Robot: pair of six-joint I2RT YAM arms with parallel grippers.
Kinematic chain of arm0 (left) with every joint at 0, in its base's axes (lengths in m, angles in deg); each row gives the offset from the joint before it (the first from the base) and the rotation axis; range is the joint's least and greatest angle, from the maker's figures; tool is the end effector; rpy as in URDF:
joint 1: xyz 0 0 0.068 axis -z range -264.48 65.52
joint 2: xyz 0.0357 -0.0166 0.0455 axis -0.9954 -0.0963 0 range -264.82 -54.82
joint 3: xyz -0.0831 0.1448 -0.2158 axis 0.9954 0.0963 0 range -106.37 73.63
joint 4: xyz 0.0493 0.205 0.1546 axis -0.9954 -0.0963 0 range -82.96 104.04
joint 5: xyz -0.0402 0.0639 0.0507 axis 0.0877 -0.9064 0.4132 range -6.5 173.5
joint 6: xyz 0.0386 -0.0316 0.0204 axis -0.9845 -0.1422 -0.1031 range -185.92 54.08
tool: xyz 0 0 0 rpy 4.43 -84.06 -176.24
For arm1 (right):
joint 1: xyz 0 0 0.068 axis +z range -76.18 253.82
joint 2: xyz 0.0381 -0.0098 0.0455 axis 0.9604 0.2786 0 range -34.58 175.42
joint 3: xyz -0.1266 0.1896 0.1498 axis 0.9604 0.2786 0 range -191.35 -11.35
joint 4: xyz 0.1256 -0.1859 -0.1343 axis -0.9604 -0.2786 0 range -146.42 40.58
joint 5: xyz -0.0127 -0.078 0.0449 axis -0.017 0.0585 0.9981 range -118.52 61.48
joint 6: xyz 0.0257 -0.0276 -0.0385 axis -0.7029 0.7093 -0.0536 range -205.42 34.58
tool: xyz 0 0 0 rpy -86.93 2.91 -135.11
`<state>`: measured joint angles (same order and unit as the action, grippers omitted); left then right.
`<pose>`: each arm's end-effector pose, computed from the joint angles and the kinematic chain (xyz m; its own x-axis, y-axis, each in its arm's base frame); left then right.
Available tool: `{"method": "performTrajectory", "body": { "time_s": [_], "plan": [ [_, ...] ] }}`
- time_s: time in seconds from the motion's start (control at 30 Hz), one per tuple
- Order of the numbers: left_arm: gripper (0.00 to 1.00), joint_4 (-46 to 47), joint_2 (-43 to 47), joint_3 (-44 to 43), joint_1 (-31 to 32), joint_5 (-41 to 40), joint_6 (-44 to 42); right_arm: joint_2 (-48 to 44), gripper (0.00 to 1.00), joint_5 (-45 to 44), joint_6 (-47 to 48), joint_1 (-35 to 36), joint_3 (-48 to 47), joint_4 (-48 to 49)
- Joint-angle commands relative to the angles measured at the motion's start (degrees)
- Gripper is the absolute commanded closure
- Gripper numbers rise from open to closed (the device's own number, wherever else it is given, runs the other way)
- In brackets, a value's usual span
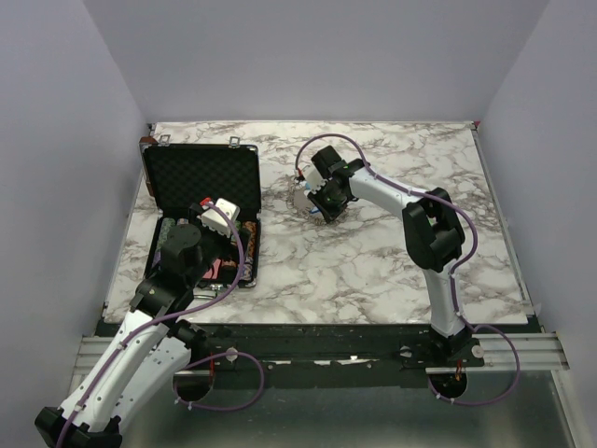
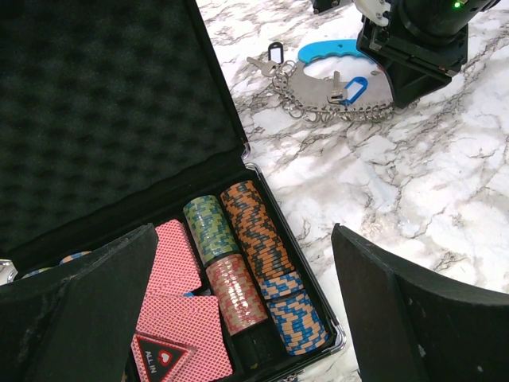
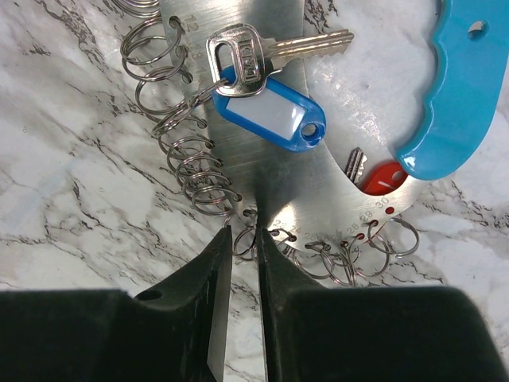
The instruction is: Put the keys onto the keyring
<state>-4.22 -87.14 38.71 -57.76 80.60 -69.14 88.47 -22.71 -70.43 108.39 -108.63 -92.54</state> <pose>0.1299 -0.0632 0.2961 -0.2181 0.1726 -0.9605 0.4183 0.9058 0.0678 0.3686 0.2583 0.1803 -0.5883 -0.7178 -0.3723 -0.7729 0.6345 -0.0019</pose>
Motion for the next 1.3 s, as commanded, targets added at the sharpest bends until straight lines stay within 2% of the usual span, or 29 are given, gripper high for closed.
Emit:
{"method": "performTrajectory", "body": {
  "time_s": [0.0,0.3,0.6,0.9,1.03,1.17,1.27],
  "plan": [
    [0.01,0.51,0.68,-0.33,-0.27,0.26,-0.47,-0.96,0.73,1.14,-0.83,0.50,1.12,-0.13],
    [0.01,0.51,0.94,-0.33,-0.27,0.26,-0.47,-0.96,0.75,1.32,-0.83,0.50,1.12,-0.39],
    [0.01,0.51,0.76,-0.24,-0.35,0.26,-0.47,-2.72,0.97,2.19,0.22,0.41,0.59,-0.74],
    [0.01,1.12,1.46,0.02,-0.27,2.80,-0.56,-8.52,1.00,2.98,6.63,0.50,1.21,-2.49],
    [0.01,4.54,3.75,2.30,-0.27,13.23,-0.99,-11.94,1.00,4.73,13.47,0.50,1.82,-4.69],
    [0.01,14.54,5.95,8.18,-0.27,32.39,-1.87,-17.12,1.00,8.25,23.22,0.41,3.84,-7.07],
    [0.02,22.37,5.86,10.74,-0.27,40.32,0.14,-22.56,1.00,11.42,30.26,0.41,6.12,-8.74]
  ]
}}
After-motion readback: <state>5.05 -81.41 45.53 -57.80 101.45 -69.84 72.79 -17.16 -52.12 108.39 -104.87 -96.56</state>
